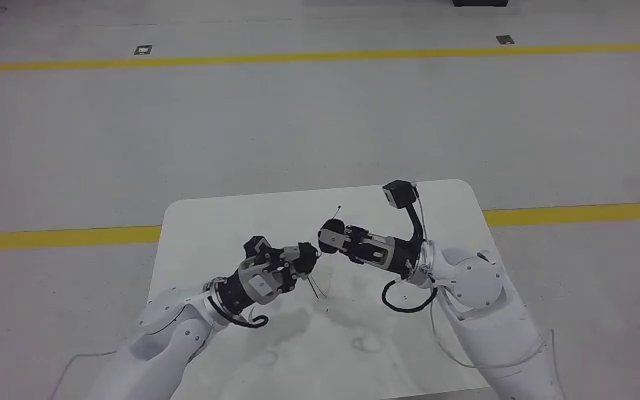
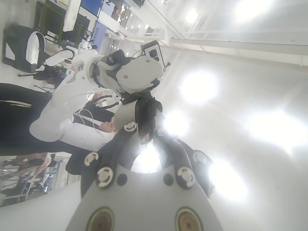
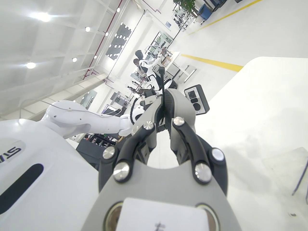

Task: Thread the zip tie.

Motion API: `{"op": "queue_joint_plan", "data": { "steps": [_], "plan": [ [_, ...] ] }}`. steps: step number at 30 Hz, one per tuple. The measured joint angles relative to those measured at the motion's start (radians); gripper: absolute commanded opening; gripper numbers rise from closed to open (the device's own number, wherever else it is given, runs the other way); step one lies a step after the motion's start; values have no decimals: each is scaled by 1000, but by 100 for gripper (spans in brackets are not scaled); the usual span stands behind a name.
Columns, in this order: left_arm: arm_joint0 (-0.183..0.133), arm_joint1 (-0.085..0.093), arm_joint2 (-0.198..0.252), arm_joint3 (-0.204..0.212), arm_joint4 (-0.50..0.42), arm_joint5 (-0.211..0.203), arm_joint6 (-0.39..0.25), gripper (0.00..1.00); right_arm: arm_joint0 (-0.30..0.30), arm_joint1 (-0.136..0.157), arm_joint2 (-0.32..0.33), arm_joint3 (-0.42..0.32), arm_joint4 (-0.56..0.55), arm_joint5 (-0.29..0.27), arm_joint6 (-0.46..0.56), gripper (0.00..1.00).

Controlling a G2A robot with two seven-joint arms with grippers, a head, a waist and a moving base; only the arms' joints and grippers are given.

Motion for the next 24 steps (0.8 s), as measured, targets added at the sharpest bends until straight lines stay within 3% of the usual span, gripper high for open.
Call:
{"op": "queue_joint_plan", "data": {
  "steps": [17,24],
  "plan": [
    [-10,-4,7,11,23,12,-9,0,5,-1,-7,47,32,0,0,0],
    [-13,-5,9,13,60,-2,-3,0,17,0,-8,63,57,0,8,0]
  ]
}}
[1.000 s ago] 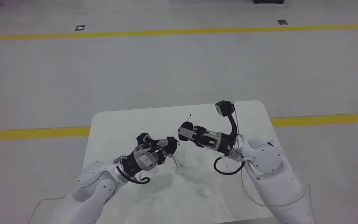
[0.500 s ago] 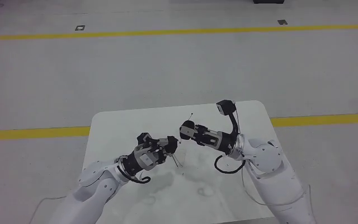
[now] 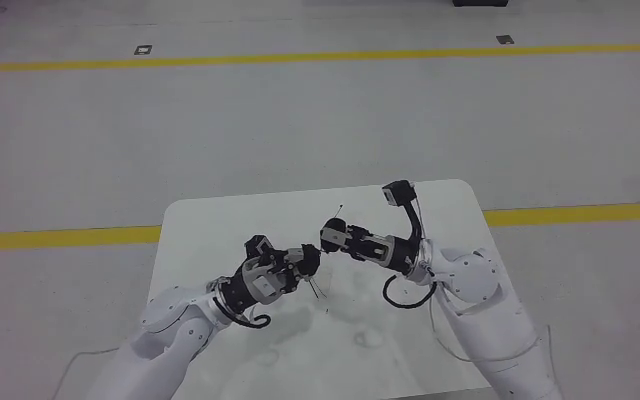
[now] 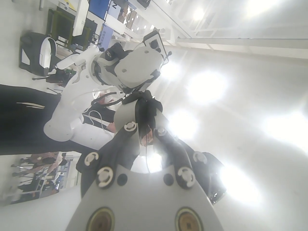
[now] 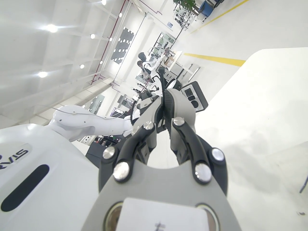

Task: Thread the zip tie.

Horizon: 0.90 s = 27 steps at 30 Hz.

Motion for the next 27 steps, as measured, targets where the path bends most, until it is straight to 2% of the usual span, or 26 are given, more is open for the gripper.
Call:
{"op": "queue_joint_plan", "data": {
  "steps": [8,13,16,20,27],
  "plan": [
    [-1,-3,-2,4,-13,-6,4,0,-8,1,10,-5,-8,0,-5,0],
    [0,-3,-8,3,-8,-2,2,0,-12,3,40,-9,-2,0,-16,0],
    [-1,-1,-17,0,25,-7,2,0,-15,4,62,-7,15,0,-4,0],
    [-2,6,-23,-7,151,-10,9,0,-13,4,75,0,70,0,44,0],
    [-3,6,-23,-8,145,-9,9,0,-13,4,75,0,69,0,45,0]
  ]
}}
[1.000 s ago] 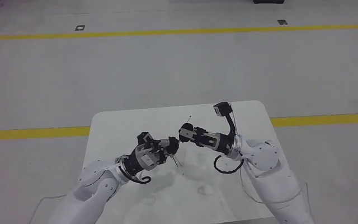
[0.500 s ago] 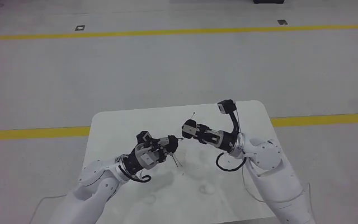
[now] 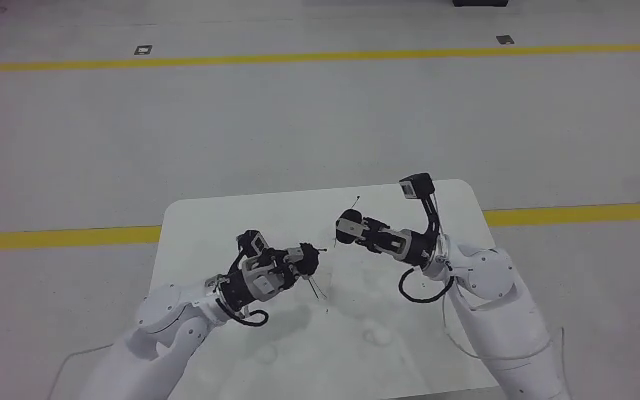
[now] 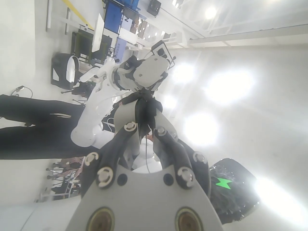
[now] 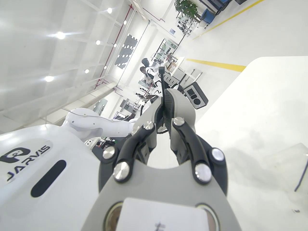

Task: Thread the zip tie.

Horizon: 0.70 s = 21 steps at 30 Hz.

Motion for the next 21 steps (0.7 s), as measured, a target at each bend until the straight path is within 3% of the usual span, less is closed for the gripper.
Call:
{"op": "queue_joint_plan", "data": {
  "steps": [3,8,11,15,21],
  "plan": [
    [-7,0,8,4,42,-40,-19,0,-1,0,1,0,1,0,-2,0],
    [-14,-2,24,50,179,-250,-130,0,-34,-3,15,-34,-36,0,-97,0],
    [-25,-1,27,71,232,-318,-175,0,-53,-7,21,-56,-67,0,-128,0],
    [-39,0,27,91,296,-361,-190,0,-60,-11,20,-79,-131,0,-156,0],
    [-64,2,29,109,366,-358,-203,0,-67,-14,-4,-112,-236,0,-215,0]
  ]
}}
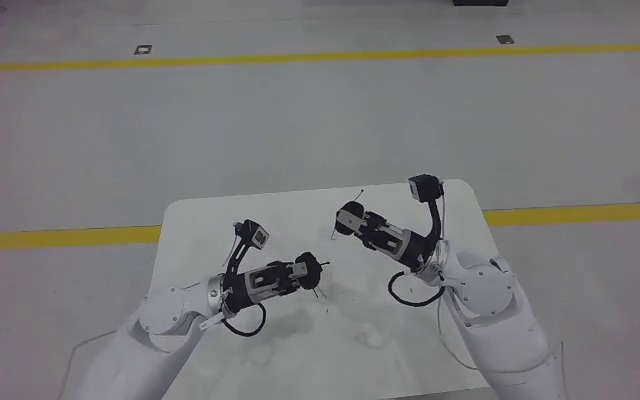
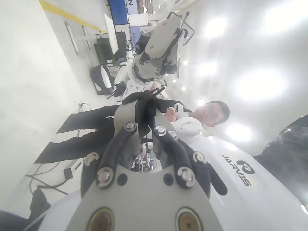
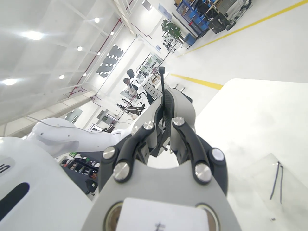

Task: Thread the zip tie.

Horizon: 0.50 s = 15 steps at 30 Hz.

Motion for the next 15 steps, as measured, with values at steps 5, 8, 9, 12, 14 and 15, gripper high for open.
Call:
{"op": "queue_joint_plan", "data": {
  "steps": [5,8,9,12,14,15],
  "plan": [
    [-18,7,-21,2,15,25,-56,0,-2,5,-28,-1,-55,0,-51,0],
    [-28,12,-35,5,-5,43,-119,0,0,9,-41,-2,-48,0,-67,0],
    [-29,13,-36,6,-7,44,-126,0,0,9,-42,-1,-48,0,-67,0],
    [-29,13,-36,6,-7,43,-126,0,0,9,-41,-1,-48,0,-66,0],
    [-29,13,-36,6,-7,43,-125,0,0,9,-41,-1,-48,0,-66,0],
    [-29,13,-36,6,-7,43,-125,0,0,9,-41,-1,-48,0,-66,0]
  ]
}}
